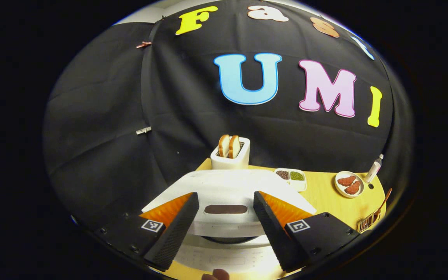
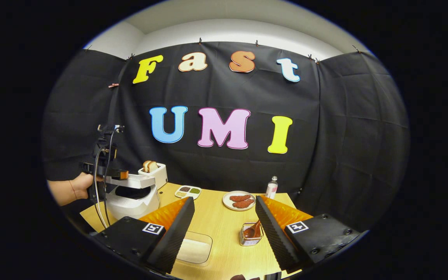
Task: Close the left gripper, press the button to open the rice cooker; take a wooden spoon from the chopstick holder with the right hand, scoop a spoonful of rice and pour it into the rice cooker, then put the wooden spoon back into the chopstick holder.
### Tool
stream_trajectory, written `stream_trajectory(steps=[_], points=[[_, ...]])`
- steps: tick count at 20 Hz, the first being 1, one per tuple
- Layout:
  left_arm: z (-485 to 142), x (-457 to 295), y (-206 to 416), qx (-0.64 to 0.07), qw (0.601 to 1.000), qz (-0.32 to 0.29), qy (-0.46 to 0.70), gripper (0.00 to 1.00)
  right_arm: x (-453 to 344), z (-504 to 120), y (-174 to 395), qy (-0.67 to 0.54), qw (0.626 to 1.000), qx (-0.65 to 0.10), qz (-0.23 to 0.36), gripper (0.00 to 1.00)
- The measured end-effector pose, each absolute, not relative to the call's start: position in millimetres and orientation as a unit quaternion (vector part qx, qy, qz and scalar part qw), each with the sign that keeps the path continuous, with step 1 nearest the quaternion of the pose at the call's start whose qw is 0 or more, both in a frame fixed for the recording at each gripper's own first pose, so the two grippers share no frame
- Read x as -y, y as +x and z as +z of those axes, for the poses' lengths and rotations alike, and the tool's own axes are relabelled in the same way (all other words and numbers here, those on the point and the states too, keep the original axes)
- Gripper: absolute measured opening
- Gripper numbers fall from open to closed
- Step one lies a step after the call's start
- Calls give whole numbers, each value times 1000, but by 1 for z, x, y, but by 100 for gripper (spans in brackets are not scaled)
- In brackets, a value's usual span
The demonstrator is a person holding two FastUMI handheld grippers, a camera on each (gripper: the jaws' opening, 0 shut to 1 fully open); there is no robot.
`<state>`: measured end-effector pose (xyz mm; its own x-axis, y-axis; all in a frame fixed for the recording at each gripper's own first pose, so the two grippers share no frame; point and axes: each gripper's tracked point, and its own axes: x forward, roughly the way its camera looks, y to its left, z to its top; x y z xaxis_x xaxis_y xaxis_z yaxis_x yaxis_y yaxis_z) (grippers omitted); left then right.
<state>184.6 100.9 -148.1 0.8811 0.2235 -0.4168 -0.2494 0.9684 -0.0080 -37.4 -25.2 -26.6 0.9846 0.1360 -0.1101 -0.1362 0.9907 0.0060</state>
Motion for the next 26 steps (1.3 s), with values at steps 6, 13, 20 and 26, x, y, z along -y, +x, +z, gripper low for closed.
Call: stream_trajectory(steps=[6, 13, 20, 26], points=[[-195, -95, 175, -254, 960, 106, -42, 100, 30, -33, -45, -6, 996, -62, 62, 98], [-217, -89, 165, -252, 961, 105, -47, 100, 28, -40, -52, -10, 996, -71, 61, 98], [-221, -87, 164, -248, 962, 112, -36, 100, 33, -38, -65, -18, 996, -68, 55, 98], [-211, -91, 165, -243, 964, 99, -36, 99, 39, -33, -69, -4, 997, -65, 52, 98]])
